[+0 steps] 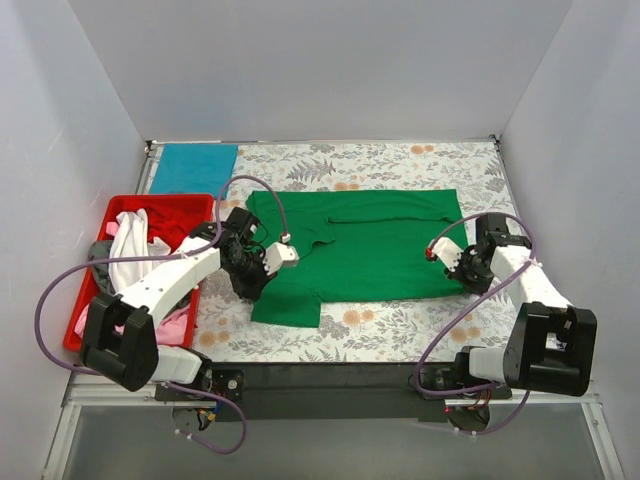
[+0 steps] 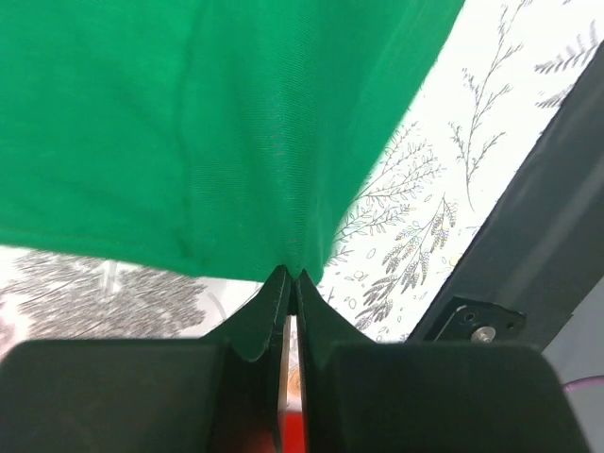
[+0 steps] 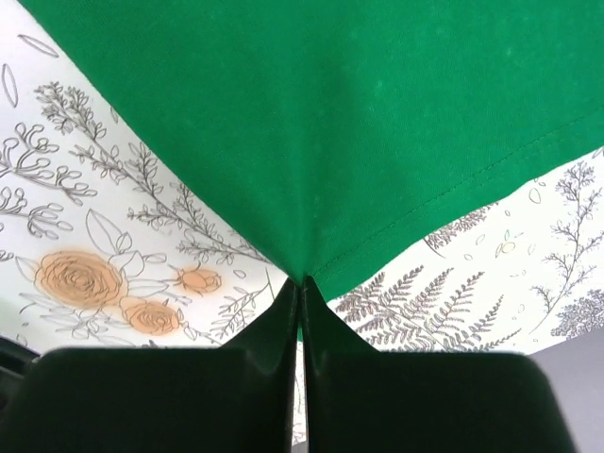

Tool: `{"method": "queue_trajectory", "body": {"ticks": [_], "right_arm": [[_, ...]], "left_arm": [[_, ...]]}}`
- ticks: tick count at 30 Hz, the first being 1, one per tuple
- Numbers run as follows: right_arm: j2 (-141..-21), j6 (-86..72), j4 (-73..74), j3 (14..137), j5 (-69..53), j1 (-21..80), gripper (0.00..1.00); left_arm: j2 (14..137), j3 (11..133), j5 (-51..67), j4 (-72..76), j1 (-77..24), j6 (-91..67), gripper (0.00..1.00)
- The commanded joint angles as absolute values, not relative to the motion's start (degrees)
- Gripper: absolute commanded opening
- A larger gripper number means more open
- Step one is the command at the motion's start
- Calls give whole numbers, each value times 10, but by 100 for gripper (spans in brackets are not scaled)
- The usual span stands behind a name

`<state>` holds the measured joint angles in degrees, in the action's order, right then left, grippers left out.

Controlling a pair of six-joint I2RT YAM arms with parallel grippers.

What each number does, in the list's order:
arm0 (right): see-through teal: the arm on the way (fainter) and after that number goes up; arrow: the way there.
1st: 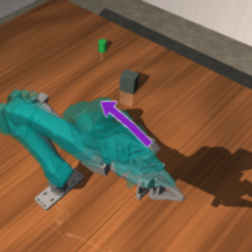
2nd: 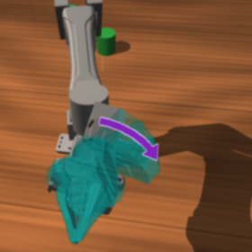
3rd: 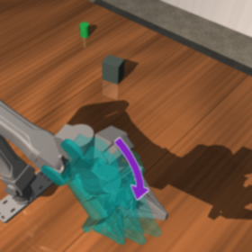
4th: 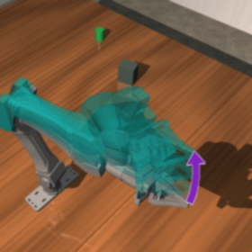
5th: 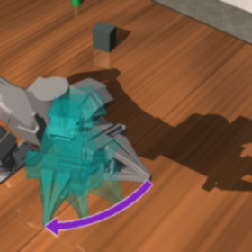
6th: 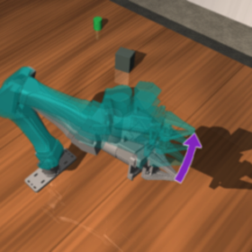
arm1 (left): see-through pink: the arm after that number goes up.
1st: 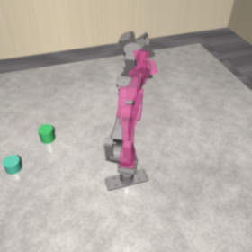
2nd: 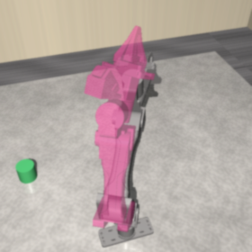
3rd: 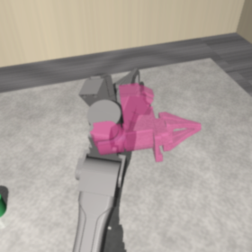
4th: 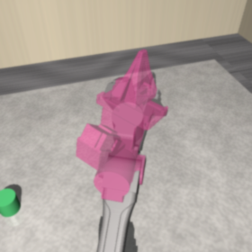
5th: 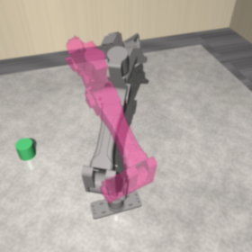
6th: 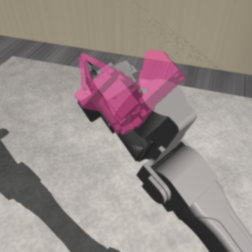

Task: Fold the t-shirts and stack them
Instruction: Fold the tshirt

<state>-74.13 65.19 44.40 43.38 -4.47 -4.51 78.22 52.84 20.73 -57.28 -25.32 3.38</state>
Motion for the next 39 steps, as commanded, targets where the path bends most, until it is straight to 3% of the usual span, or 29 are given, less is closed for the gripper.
{"method": "queue_trajectory", "body": {"ticks": [1, 19, 39], "right_arm": [[-736, 701, 497, 468, -54, -61, 1], [-937, 695, 523, 705, -65, -69, 1], [-1104, 705, 534, 877, -57, -65, 1]], "left_arm": [[772, 583, 227, -616, -236, 33, 0], [1001, 869, 215, -600, -170, 64, 0], [1135, 975, 222, -575, -141, 70, 0]]}}
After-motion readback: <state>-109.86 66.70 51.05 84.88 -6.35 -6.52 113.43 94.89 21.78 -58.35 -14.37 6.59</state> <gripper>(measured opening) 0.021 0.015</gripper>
